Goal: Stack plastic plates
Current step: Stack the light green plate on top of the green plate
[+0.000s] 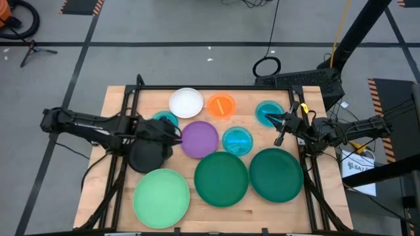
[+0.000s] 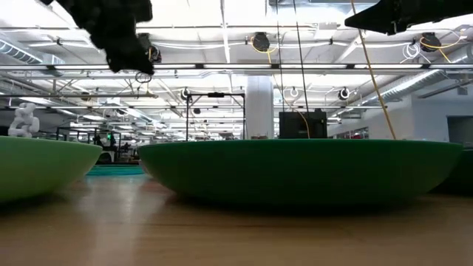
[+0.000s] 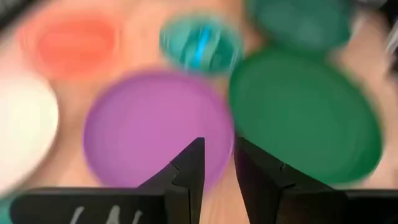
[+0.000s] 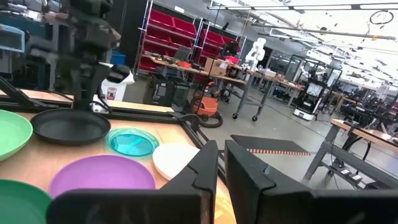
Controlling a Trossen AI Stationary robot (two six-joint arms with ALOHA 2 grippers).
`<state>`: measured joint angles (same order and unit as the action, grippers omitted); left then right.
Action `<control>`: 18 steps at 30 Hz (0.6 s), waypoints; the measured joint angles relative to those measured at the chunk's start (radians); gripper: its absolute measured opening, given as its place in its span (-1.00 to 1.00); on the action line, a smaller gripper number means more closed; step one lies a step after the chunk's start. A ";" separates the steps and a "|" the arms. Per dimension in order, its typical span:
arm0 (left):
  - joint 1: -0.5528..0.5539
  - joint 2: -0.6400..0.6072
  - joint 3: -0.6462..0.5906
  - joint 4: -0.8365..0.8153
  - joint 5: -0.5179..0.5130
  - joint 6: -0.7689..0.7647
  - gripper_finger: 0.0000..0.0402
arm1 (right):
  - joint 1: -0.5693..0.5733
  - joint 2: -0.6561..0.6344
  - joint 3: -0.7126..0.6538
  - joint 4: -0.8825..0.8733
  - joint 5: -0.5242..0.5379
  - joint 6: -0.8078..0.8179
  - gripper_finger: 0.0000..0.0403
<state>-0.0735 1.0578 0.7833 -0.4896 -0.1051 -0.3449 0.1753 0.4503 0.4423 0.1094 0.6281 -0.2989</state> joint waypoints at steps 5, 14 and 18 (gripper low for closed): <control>-0.053 0.126 0.041 -0.113 0.008 -0.016 -0.54 | 0.000 0.000 0.000 -0.013 0.000 -0.001 -0.88; -0.155 0.240 0.044 -0.110 0.109 -0.031 -0.54 | 0.000 0.000 0.000 -0.035 0.000 0.088 -0.88; -0.211 0.252 0.044 -0.097 0.111 -0.054 -0.54 | 0.000 0.000 0.000 -0.034 0.000 0.055 -0.88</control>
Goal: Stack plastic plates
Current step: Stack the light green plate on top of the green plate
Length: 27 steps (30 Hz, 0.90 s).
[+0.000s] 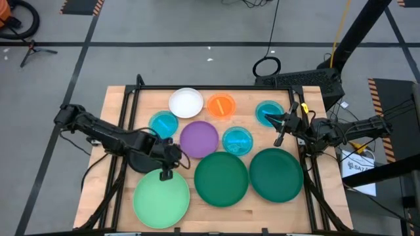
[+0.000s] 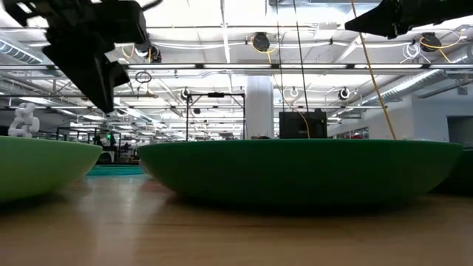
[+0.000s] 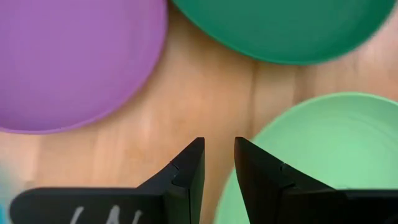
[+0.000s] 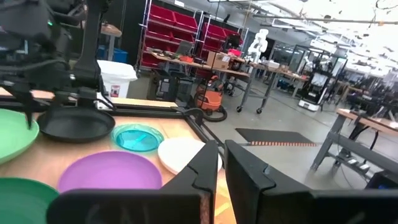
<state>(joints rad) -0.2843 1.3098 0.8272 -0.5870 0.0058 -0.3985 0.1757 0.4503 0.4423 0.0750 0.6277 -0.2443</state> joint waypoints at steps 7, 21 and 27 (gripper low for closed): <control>-0.048 0.000 0.000 0.016 -0.003 -0.043 -0.54 | 0.000 0.000 0.000 0.002 0.000 -0.003 -0.88; -0.105 0.000 0.000 0.015 0.019 -0.007 -0.54 | 0.000 0.000 0.000 -0.002 0.000 0.000 -0.88; -0.112 0.000 -0.001 0.019 -0.016 0.097 -0.91 | 0.000 0.000 0.000 -0.001 0.000 0.000 -0.88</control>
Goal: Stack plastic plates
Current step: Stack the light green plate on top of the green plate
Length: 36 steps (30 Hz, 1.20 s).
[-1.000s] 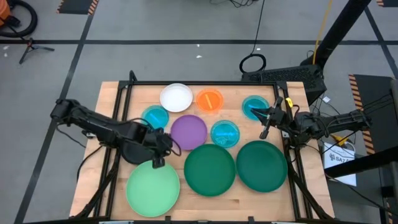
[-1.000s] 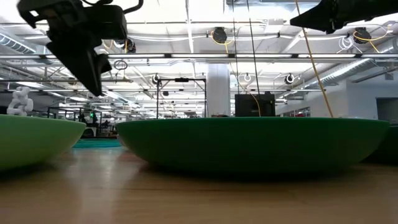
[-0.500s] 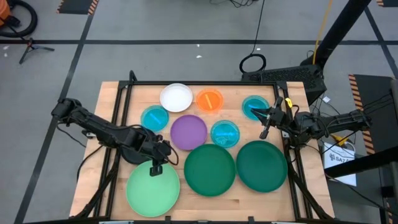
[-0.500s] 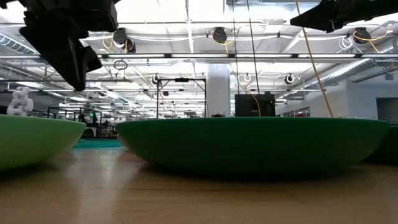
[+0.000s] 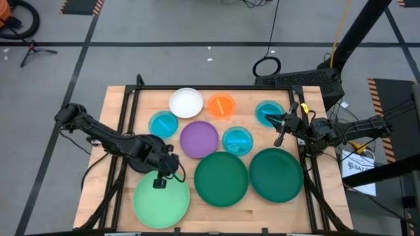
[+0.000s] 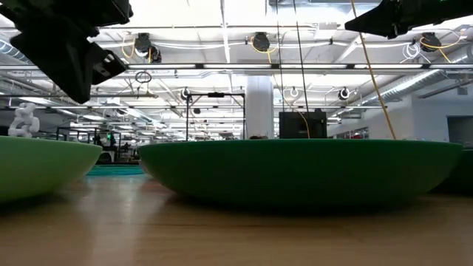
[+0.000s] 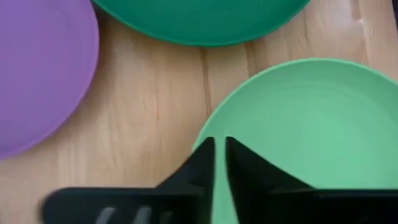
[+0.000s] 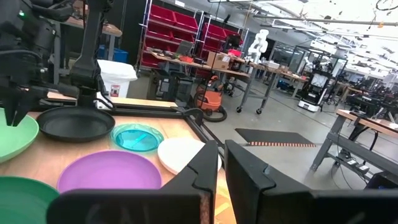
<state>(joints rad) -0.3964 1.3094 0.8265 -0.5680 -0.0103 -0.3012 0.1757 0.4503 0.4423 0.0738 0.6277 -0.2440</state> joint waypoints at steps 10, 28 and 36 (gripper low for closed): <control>0.004 0.000 0.000 0.153 -0.032 -0.039 -0.56 | 0.000 0.000 0.000 0.000 0.000 0.000 -0.88; 0.005 0.164 0.000 0.091 -0.044 0.064 0.15 | 0.000 0.000 0.000 -0.005 0.000 0.024 -0.88; 0.005 0.191 0.000 0.066 -0.043 0.084 0.15 | 0.000 0.000 0.000 -0.007 0.000 0.023 -0.88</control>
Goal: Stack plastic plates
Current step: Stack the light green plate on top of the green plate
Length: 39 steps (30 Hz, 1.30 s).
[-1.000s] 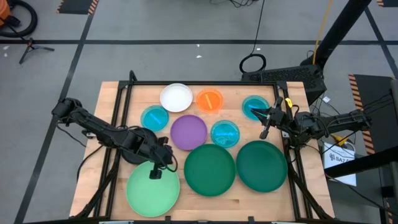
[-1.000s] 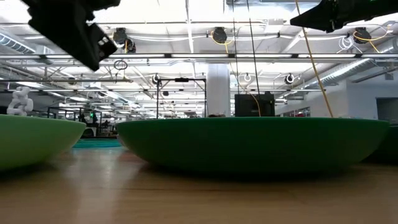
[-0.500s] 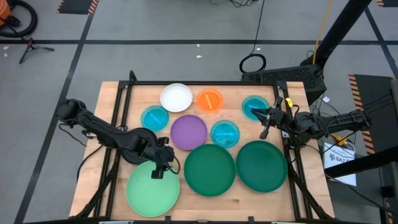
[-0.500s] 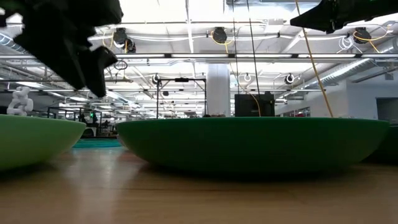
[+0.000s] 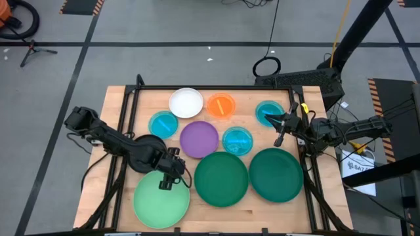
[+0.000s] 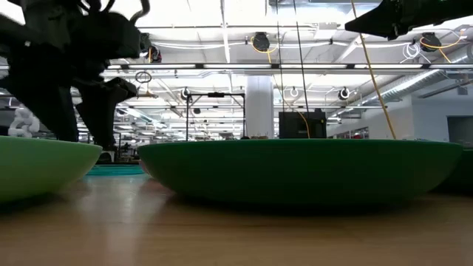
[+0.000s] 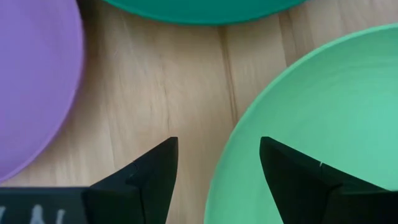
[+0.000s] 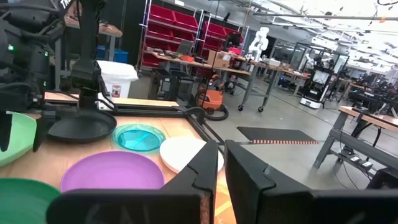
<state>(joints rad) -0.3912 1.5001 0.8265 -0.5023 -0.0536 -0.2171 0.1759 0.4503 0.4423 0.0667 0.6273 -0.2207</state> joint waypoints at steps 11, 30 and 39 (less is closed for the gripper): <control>-0.003 0.076 0.000 -0.004 0.001 0.019 0.15 | 0.000 0.000 0.000 -0.008 0.000 0.000 -0.88; -0.009 0.082 0.001 -0.019 0.035 0.124 -0.66 | 0.000 0.000 0.000 -0.011 0.000 0.000 -0.88; -0.011 0.074 0.040 -0.070 0.072 0.154 -0.86 | 0.000 0.000 0.000 -0.012 0.000 0.000 -0.88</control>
<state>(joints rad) -0.4018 1.5738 0.8662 -0.5727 0.0185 -0.0635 0.1760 0.4503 0.4423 0.0551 0.6273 -0.2211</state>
